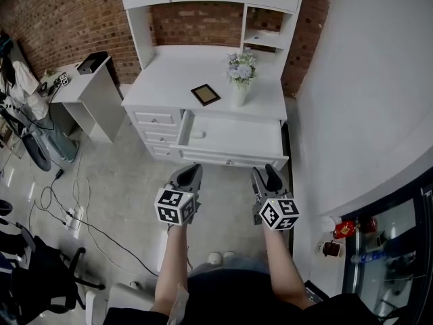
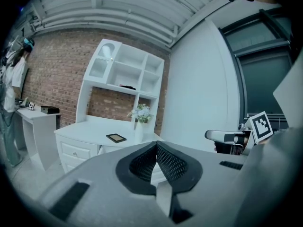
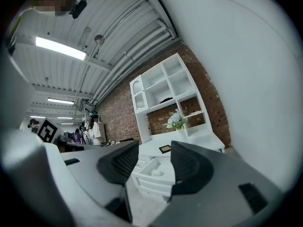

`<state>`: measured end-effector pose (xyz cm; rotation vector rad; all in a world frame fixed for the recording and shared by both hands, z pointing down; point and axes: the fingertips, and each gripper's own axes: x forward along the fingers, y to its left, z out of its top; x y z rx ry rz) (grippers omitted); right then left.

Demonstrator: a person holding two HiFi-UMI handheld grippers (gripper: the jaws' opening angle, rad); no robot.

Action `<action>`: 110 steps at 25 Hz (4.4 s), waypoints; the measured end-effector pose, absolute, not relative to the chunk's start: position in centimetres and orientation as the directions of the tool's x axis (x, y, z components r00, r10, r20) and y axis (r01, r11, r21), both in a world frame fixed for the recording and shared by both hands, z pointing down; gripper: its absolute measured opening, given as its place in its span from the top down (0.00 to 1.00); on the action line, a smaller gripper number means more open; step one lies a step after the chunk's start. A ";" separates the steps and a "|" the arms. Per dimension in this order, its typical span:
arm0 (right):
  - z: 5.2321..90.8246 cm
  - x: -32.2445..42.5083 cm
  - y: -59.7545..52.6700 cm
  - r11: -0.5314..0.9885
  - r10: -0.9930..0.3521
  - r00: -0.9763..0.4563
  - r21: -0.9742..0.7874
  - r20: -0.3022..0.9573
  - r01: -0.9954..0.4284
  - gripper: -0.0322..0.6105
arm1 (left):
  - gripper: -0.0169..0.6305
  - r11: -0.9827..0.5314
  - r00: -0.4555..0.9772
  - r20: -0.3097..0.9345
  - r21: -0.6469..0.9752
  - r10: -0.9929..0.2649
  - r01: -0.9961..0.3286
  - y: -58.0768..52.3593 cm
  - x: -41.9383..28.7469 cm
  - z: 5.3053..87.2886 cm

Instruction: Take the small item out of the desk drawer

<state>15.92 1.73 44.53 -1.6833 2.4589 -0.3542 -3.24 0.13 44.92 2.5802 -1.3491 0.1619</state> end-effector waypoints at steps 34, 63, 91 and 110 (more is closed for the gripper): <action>49.5 11.1 -27.2 0.474 -0.842 -0.528 -0.316 0.112 -0.822 0.61 | 0.96 -0.345 0.382 0.267 0.177 -0.884 -0.922 -25.3 -9.0 49.9; 73.7 -8.4 -31.7 0.998 -0.054 -0.522 0.027 0.851 -0.060 0.61 | 0.96 -0.039 0.193 0.415 0.352 -0.889 -0.935 -25.7 -17.5 59.4; 63.5 -11.6 -32.2 0.957 -0.204 -0.772 -0.045 0.603 -0.288 0.70 | 0.96 -0.033 0.148 0.389 0.287 -0.909 -0.957 -26.6 -20.2 56.4; 33.2 17.3 -31.9 0.466 -0.866 -0.442 -0.056 -0.233 -0.883 0.70 | 0.96 -0.522 0.537 0.128 0.129 -0.834 -0.843 -40.4 -2.9 42.7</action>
